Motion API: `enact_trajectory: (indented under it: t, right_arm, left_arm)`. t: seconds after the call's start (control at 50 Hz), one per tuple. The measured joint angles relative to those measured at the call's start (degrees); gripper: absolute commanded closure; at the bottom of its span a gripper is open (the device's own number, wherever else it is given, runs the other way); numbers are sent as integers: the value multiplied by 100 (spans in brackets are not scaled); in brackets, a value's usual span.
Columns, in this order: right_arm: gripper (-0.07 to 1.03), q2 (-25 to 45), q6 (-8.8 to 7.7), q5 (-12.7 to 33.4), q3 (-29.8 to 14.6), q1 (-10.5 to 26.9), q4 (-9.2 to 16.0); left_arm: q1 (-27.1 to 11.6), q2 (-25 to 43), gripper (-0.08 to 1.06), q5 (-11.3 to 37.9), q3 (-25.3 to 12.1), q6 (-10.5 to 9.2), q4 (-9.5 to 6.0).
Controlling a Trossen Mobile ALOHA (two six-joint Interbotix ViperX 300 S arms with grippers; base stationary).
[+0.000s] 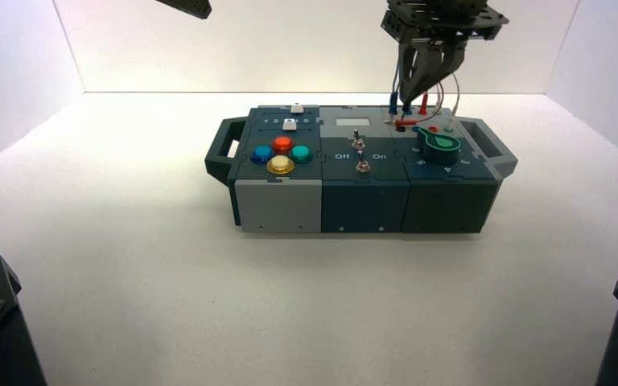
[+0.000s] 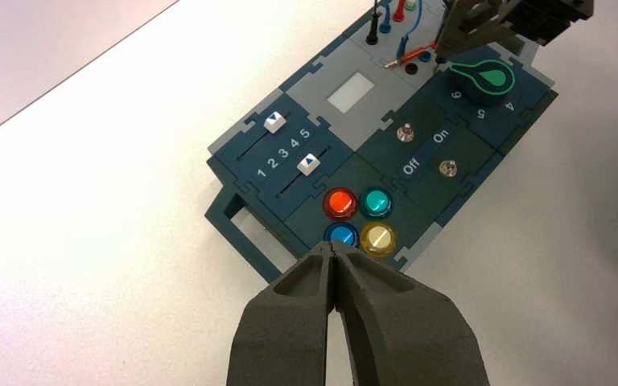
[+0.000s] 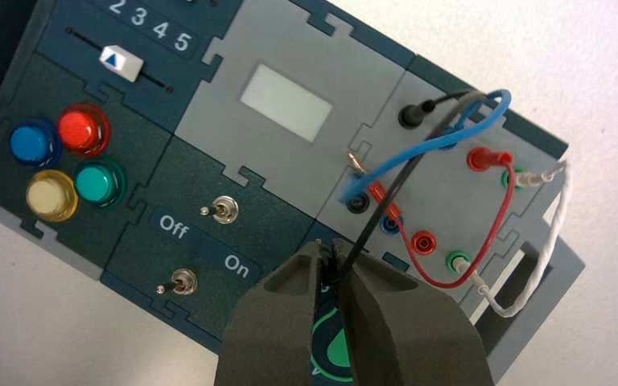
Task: Insert the black wire.
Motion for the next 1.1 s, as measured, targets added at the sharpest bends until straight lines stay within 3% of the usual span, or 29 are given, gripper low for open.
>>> enact_trajectory:
  t: [0.32, 1.1]
  right_arm:
    - [98, 9, 70, -44, 0, 18, -255]
    - [98, 272, 114, -439, -18, 18, -563]
  left_arm:
    - [0, 0, 101, 0, 0, 0, -9]
    - [0, 0, 101, 0, 0, 0, 0]
